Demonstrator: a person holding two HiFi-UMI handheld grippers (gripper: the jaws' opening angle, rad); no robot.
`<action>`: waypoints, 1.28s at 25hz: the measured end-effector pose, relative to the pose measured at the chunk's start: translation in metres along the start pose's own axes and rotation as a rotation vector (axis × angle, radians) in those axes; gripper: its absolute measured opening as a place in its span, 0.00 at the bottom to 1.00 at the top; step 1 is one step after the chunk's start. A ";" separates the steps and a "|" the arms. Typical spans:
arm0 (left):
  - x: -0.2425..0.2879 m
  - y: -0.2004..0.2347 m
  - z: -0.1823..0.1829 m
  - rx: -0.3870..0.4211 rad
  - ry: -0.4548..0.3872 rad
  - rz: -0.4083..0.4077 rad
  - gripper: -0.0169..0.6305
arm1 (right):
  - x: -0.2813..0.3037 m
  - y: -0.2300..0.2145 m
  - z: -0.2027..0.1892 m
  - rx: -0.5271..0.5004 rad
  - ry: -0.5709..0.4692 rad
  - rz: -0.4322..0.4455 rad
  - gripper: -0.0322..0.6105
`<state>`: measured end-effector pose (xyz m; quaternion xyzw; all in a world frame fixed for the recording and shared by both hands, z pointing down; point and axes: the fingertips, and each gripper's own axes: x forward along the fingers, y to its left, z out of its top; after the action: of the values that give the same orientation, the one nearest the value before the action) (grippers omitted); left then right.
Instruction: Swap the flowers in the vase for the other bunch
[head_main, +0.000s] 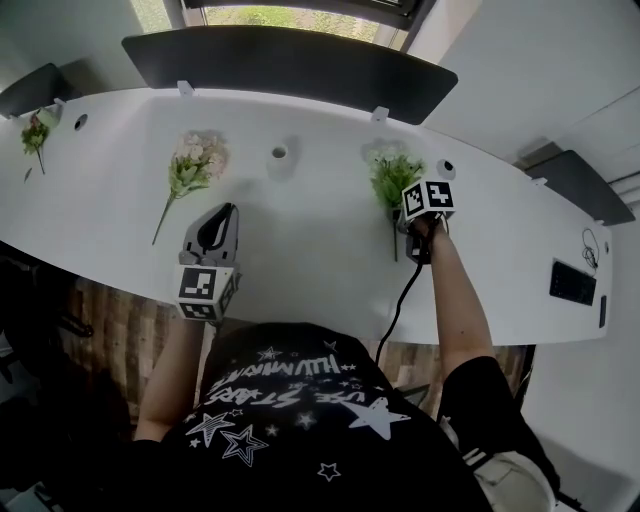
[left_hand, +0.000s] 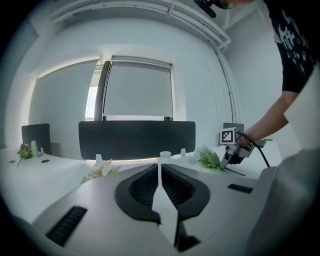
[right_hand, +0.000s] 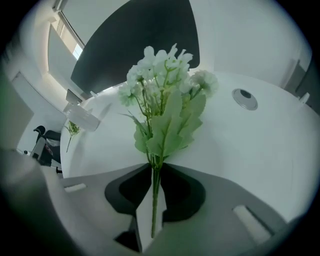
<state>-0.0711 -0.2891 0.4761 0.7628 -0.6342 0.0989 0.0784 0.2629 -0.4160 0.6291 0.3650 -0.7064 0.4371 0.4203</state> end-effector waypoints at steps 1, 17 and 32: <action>0.000 0.000 0.001 0.010 -0.001 -0.003 0.04 | -0.001 0.003 0.001 -0.004 -0.008 0.012 0.14; 0.045 0.012 0.029 0.086 -0.024 -0.178 0.04 | -0.115 0.144 0.080 0.220 -0.647 0.599 0.12; 0.102 -0.027 0.009 0.155 0.054 -0.394 0.44 | -0.173 0.254 0.140 -0.341 -1.000 0.395 0.13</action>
<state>-0.0256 -0.3838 0.4929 0.8729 -0.4610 0.1506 0.0543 0.0657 -0.4305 0.3556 0.3154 -0.9352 0.1613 -0.0024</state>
